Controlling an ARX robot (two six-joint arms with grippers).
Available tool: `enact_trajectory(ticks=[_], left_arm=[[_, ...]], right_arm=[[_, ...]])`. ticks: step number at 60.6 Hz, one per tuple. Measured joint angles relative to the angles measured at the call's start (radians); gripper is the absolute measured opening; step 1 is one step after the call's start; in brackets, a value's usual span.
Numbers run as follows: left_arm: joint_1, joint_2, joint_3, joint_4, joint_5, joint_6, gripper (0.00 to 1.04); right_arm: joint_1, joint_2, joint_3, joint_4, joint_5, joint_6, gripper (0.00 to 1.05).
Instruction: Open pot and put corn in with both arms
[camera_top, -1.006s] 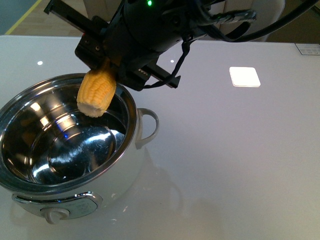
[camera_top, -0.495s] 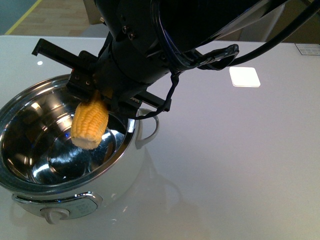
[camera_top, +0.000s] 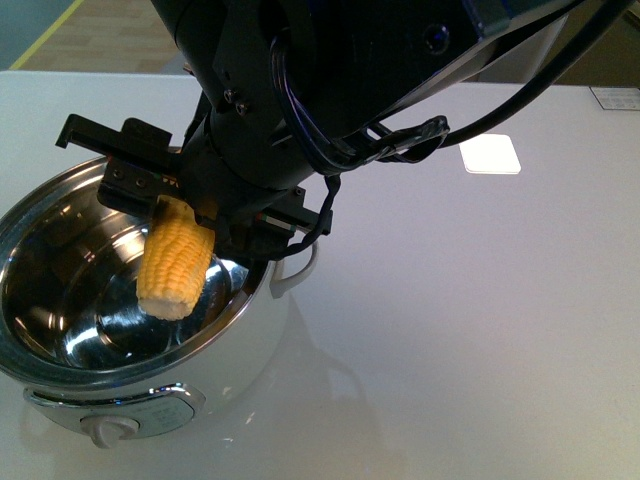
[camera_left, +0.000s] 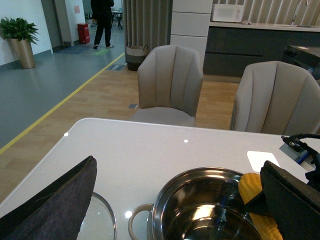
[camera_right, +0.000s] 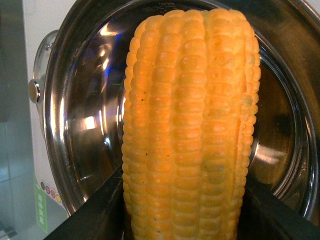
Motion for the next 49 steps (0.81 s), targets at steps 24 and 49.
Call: enact_trajectory(ticks=[24,49], left_arm=[[0.0,0.0,0.0,0.0,0.0,0.0,0.98],[0.0,0.0,0.0,0.0,0.0,0.0,0.98]], right_arm=[[-0.053,-0.107,-0.116,0.086,0.041,-0.001,0.96],[-0.433,-0.705,-0.56,0.135,0.2,-0.137,0.96]])
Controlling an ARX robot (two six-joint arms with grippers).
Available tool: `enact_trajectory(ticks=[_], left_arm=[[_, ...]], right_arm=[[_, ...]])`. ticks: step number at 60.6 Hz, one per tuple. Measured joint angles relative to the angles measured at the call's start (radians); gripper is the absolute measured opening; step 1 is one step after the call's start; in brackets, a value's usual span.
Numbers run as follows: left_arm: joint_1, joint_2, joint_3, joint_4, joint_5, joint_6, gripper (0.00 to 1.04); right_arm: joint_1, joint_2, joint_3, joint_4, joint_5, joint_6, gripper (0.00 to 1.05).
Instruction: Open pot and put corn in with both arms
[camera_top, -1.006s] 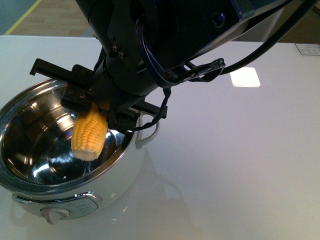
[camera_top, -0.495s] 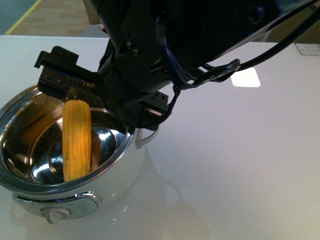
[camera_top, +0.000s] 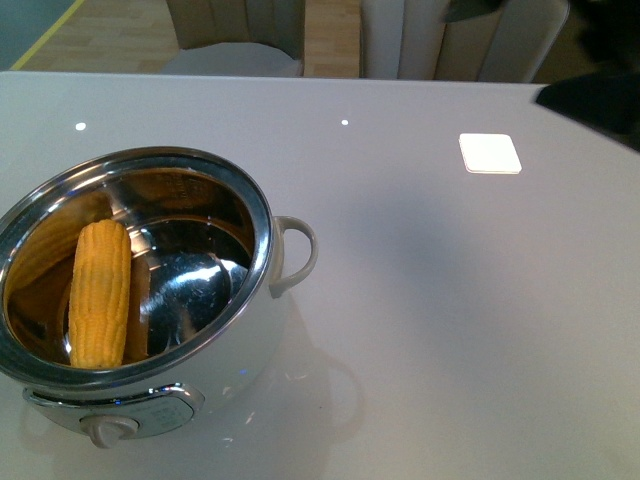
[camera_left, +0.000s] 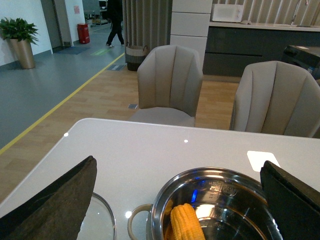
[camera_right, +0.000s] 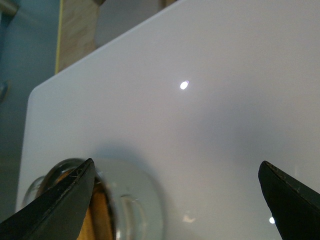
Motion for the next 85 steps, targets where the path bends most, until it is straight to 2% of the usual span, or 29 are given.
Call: enact_trajectory(ticks=[17,25,31,34,38,44,64,85], left_arm=[[0.0,0.0,0.0,0.0,0.0,0.0,0.98],[0.0,0.0,0.0,0.0,0.0,0.0,0.98],[0.0,0.0,0.0,0.0,0.0,0.0,0.98],[0.0,0.0,0.0,0.0,0.0,0.0,0.98],[0.0,0.0,0.0,0.0,0.0,0.0,0.98],[0.0,0.0,0.0,0.0,0.0,0.0,0.98],[0.0,0.0,0.0,0.0,0.0,0.0,0.98],[0.0,0.0,0.0,0.0,0.0,0.0,0.98]], right_arm=[[-0.288,-0.419,-0.193,-0.196,-0.072,-0.214,0.96],[-0.354,-0.615,-0.267,-0.319,-0.109,-0.274,0.96],[-0.36,-0.646,-0.274,-0.32,-0.11,-0.29,0.96],[-0.343,-0.665,-0.342,-0.144,-0.056,-0.37,0.89],[-0.331,-0.692,-0.446,0.102,-0.045,-0.478,0.79],[-0.325,-0.737,-0.538,0.309,-0.042,-0.573,0.63],[-0.325,-0.888,-0.654,0.303,-0.037,-0.645,0.03],[-0.325,-1.041,-0.712,0.209,-0.037,-0.652,0.02]])
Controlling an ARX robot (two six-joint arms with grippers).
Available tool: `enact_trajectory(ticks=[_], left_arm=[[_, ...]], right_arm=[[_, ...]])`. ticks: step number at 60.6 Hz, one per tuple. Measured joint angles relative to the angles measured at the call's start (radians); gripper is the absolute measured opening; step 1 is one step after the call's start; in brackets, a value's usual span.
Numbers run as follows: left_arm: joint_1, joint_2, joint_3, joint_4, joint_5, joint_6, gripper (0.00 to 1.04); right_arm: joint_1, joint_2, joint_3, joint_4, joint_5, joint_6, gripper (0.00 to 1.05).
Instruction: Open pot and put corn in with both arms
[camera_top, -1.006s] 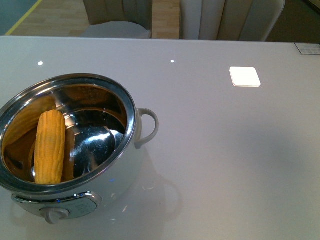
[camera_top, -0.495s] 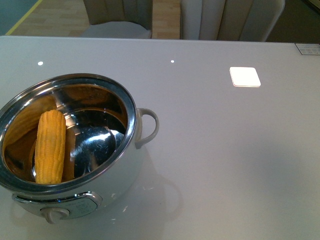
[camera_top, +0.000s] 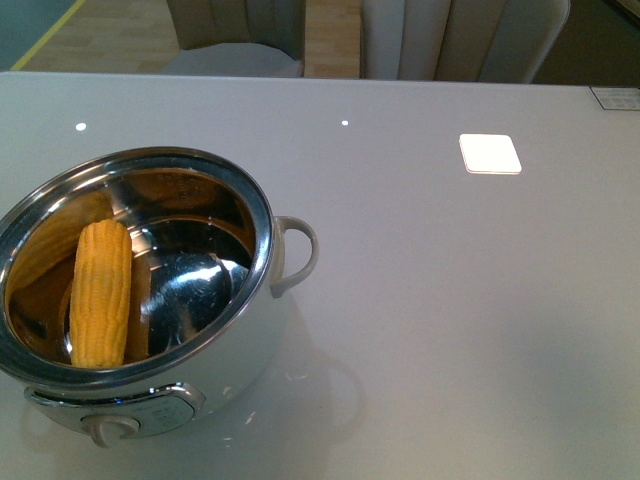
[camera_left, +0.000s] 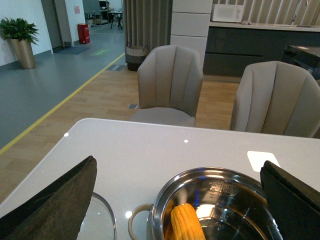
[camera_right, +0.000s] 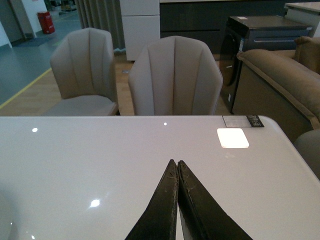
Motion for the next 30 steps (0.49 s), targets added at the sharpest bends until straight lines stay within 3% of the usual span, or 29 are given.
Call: enact_trajectory(ticks=[30], left_arm=[[0.0,0.0,0.0,0.0,0.0,0.0,0.98]], right_arm=[[0.0,-0.177,-0.029,-0.123,0.0,0.0,0.02]])
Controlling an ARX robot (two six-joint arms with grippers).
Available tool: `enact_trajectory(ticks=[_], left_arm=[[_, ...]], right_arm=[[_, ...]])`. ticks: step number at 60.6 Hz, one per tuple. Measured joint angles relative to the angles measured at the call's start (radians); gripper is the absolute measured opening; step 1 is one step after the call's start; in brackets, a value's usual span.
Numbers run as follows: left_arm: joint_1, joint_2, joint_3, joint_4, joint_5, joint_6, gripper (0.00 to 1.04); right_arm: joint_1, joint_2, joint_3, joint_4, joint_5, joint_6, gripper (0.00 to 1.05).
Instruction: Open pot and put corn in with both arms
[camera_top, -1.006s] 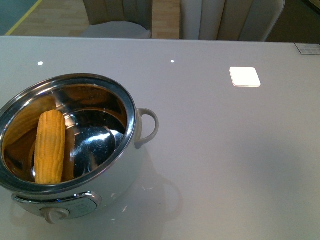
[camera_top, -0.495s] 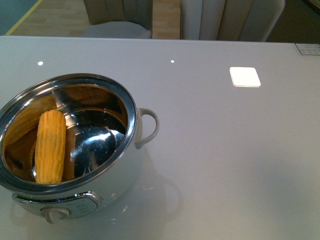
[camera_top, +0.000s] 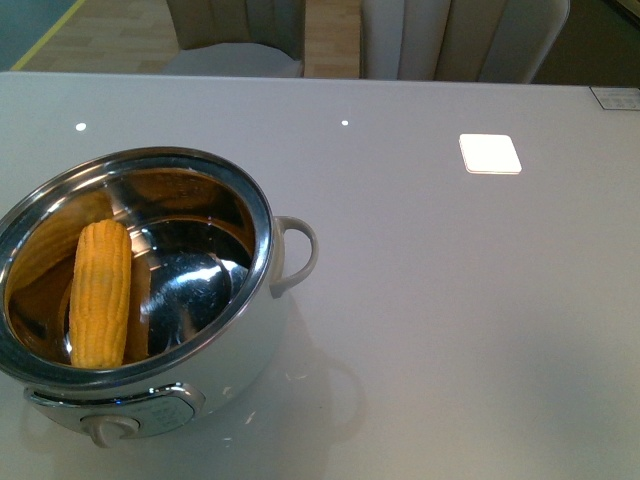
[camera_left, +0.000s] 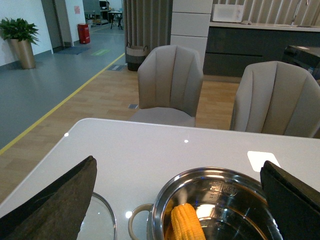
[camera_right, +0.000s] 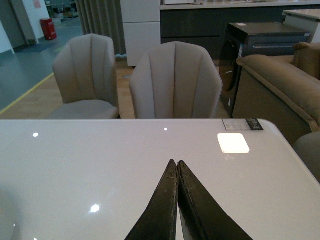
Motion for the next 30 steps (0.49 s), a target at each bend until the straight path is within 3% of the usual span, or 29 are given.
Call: enact_trajectory(ticks=[15,21,30], left_arm=[[0.0,0.0,0.0,0.0,0.0,0.0,0.98],[0.0,0.0,0.0,0.0,0.0,0.0,0.98],[0.0,0.0,0.0,0.0,0.0,0.0,0.98]], right_arm=[[0.001,-0.067,0.0,-0.066,0.0,0.0,0.02],[0.002,-0.196,0.0,-0.223,0.0,0.0,0.02],[0.002,-0.23,0.0,-0.235,0.0,0.0,0.02]])
